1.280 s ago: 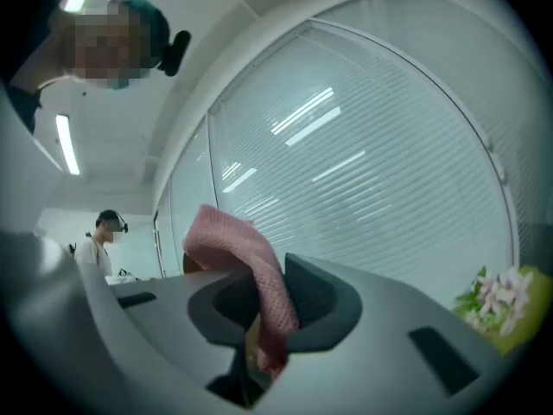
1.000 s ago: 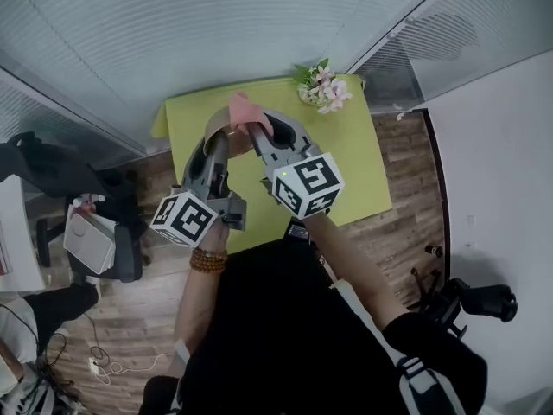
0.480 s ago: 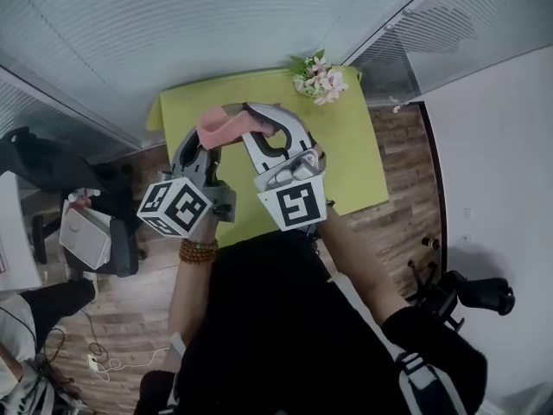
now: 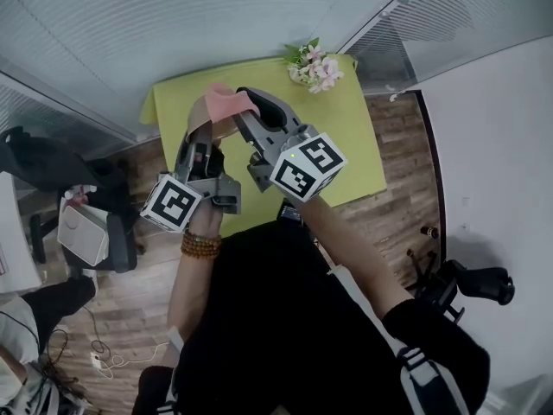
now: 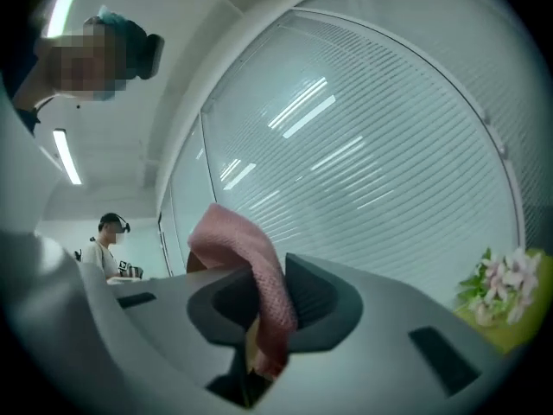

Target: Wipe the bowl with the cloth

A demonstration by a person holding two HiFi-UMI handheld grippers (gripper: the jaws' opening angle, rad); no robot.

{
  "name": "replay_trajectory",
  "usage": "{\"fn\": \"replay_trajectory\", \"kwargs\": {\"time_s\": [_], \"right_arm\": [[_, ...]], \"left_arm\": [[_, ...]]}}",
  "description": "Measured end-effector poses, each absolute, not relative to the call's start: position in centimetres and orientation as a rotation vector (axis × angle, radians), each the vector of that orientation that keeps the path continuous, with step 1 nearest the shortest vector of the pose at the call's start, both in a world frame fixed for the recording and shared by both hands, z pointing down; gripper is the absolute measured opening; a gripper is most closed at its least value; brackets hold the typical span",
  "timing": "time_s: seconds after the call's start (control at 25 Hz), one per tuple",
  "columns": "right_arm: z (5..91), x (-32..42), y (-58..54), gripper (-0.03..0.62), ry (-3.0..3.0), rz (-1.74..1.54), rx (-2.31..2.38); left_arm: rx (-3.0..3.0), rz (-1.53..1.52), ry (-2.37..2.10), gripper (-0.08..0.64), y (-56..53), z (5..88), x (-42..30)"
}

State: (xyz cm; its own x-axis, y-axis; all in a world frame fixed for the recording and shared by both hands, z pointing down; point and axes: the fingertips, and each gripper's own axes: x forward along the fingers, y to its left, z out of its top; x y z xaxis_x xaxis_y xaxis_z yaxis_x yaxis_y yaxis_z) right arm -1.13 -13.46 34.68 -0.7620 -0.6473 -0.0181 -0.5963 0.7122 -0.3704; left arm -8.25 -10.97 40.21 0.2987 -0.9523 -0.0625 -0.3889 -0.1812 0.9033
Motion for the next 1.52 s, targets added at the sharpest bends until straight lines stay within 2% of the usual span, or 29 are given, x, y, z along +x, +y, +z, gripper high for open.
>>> {"fn": "replay_trajectory", "kwargs": {"time_s": [0.08,0.16,0.28,0.32,0.4,0.48,0.68,0.88,1.12,1.2,1.28,1.36,1.52], "right_arm": [[36.0,-0.7,-13.8,0.035,2.905,-0.365,-1.093],[37.0,-0.4,-13.4,0.017,3.12,0.042,-1.165],[37.2,-1.0,-11.6,0.017,3.279,0.873,-1.171],[37.3,-1.5,-10.8,0.017,3.268,1.108,-1.152],[37.4,-2.3,-9.7,0.017,3.231,1.34,-1.124],[37.1,-2.4,-9.5,0.017,3.216,1.229,-1.151],[35.7,-1.7,-11.1,0.026,3.106,0.603,-1.228],[35.3,-1.3,-11.8,0.034,2.95,0.144,-1.218],[37.4,-0.6,-12.4,0.049,2.684,-0.656,-1.093],[37.5,-0.8,-12.6,0.058,2.639,-0.776,-1.061],[37.6,-1.0,-12.8,0.044,2.795,-0.561,-1.15],[37.5,-0.9,-12.7,0.015,3.009,-0.139,-1.242],[36.8,-1.8,-11.2,0.015,3.225,0.833,-1.227]], "left_arm": [[1.954,-0.688,-1.173,0.088,-11.0,40.0,-6.9],[2.177,-0.406,-1.131,0.112,-10.5,40.7,-5.6],[2.391,0.08,-1.283,0.11,-10.0,42.5,-5.2],[2.418,0.201,-1.324,0.081,-10.0,43.1,-5.1],[2.377,0.232,-1.305,0.061,-10.0,44.0,-5.1],[2.276,0.06,-1.232,0.037,-10.2,43.8,-5.4],[2.134,-0.222,-1.297,0.037,-11.1,41.4,-6.5],[1.954,-0.523,-1.298,0.044,-10.9,40.4,-7.8],[1.789,-0.737,-1.284,0.058,-10.5,40.6,-9.1],[1.749,-0.793,-1.287,0.064,-10.4,40.8,-9.4],[1.841,-0.763,-1.27,0.09,-10.5,40.6,-8.9],[2.055,-0.583,-1.25,0.106,-10.4,40.1,-7.7],[2.422,0.202,-1.518,0.104,-10.4,41.3,-6.8]]}}
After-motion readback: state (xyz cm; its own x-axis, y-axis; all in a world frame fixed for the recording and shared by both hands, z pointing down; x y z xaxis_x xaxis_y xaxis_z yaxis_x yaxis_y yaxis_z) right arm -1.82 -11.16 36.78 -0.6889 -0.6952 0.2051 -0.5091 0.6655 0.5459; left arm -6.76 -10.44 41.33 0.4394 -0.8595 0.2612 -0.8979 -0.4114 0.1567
